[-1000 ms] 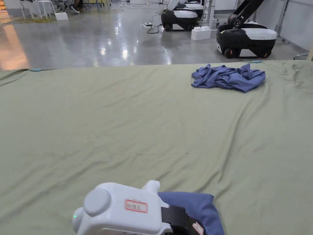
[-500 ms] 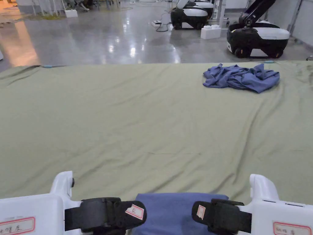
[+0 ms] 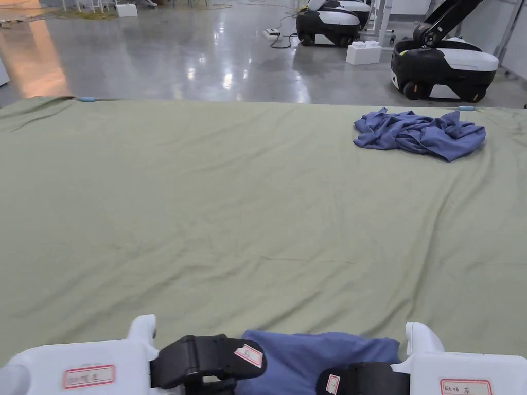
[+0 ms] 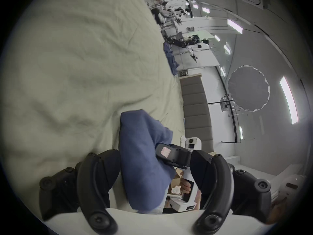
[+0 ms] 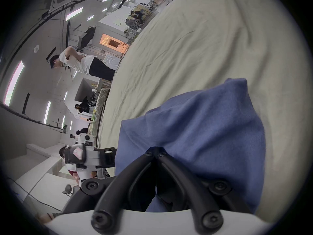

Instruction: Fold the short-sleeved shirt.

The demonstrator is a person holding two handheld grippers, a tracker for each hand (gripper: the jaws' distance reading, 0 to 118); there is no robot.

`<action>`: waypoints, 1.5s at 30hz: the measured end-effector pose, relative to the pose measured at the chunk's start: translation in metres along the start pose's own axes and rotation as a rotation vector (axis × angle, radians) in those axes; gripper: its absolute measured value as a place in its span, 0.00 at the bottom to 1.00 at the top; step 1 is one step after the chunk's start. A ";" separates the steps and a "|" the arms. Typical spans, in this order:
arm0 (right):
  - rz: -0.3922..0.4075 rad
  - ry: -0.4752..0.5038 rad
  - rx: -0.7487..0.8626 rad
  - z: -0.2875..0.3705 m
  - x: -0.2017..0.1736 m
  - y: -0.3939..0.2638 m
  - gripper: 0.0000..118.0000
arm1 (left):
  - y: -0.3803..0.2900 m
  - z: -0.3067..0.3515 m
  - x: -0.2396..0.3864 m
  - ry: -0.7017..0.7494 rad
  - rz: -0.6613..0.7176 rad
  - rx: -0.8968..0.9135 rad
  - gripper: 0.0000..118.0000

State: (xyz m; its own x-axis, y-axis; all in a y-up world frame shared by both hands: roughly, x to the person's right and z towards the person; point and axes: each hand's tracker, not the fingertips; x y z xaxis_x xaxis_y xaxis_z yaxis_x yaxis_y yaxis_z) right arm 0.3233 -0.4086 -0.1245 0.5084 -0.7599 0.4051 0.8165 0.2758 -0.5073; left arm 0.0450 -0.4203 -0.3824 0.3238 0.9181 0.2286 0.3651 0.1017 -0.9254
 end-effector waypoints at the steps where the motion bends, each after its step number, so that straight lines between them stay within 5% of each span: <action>1: -0.002 0.003 0.003 0.000 0.000 -0.002 0.02 | 0.001 -0.012 -0.003 0.004 0.007 -0.035 0.83; 6: -0.033 0.032 0.012 0.000 0.005 -0.003 0.02 | -0.002 -0.053 -0.001 -0.051 -0.060 -0.122 0.76; 8: -0.039 0.034 0.021 0.005 0.002 -0.004 0.02 | -0.005 -0.059 0.005 0.051 -0.090 -0.119 0.22; 9: -0.046 0.034 0.024 0.010 0.000 -0.005 0.02 | -0.004 -0.060 -0.003 0.134 -0.076 -0.115 0.22; 11: -0.056 0.026 0.064 0.023 -0.001 -0.009 0.02 | 0.006 -0.047 -0.007 -0.025 0.024 -0.164 0.22; 19: -0.038 -0.088 0.189 0.065 -0.013 -0.022 0.02 | 0.035 0.059 0.016 0.265 -0.214 -0.150 0.22; 24: -0.043 -0.067 0.183 0.053 -0.030 -0.031 0.02 | 0.054 0.140 0.024 0.522 -0.322 -0.115 0.22; 32: 0.005 -0.111 0.109 0.019 -0.057 -0.029 0.02 | 0.100 0.239 0.004 0.893 -0.391 -0.066 0.22; 36: 0.019 -0.130 0.099 0.007 -0.064 -0.029 0.02 | 0.125 0.273 -0.018 0.986 -0.265 -0.082 0.22; 45: 0.034 -0.182 0.068 -0.014 -0.078 -0.027 0.02 | 0.150 0.322 -0.034 1.287 -0.301 -0.042 0.22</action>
State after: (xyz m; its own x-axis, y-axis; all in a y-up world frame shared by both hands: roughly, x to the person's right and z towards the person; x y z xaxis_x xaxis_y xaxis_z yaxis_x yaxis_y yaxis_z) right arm 0.2585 -0.3650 -0.1529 0.5716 -0.6325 0.5227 0.8117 0.3428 -0.4729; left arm -0.1922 -0.3134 -0.6265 0.8092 -0.1575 0.5661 0.5875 0.2029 -0.7834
